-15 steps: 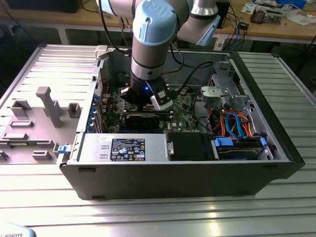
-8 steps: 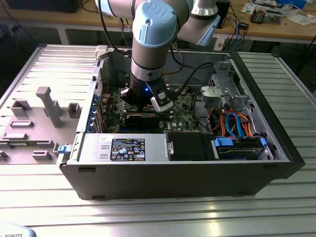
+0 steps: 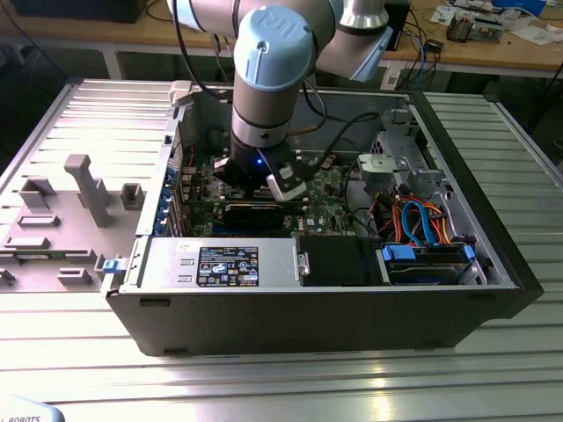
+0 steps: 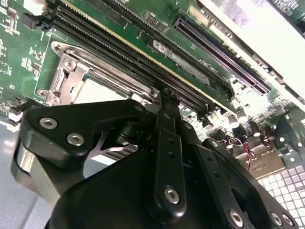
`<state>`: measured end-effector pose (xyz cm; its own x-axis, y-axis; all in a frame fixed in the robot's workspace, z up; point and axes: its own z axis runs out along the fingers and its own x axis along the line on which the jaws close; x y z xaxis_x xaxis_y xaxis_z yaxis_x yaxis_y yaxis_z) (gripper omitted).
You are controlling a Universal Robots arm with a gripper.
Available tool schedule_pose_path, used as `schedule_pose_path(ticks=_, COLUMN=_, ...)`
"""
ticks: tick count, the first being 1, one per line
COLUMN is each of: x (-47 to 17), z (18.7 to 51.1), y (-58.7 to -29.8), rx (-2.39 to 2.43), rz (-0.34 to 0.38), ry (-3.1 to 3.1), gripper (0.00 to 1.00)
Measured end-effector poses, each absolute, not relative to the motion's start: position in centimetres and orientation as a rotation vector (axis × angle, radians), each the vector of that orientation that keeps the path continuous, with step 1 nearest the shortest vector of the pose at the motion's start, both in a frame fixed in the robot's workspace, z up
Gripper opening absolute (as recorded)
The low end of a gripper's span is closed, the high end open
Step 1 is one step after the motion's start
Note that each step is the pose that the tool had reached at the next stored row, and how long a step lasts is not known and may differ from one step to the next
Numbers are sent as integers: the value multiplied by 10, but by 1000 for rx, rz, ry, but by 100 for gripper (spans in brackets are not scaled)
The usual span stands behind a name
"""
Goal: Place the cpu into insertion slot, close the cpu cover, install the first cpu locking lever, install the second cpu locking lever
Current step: 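Install the second cpu locking lever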
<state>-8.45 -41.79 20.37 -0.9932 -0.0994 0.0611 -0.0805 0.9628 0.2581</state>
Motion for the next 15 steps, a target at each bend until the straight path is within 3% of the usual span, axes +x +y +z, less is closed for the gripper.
schedule_pose_path(ticks=15, x=-88, z=199, y=-417, rx=142, rz=-442, ry=-3034, gripper=11)
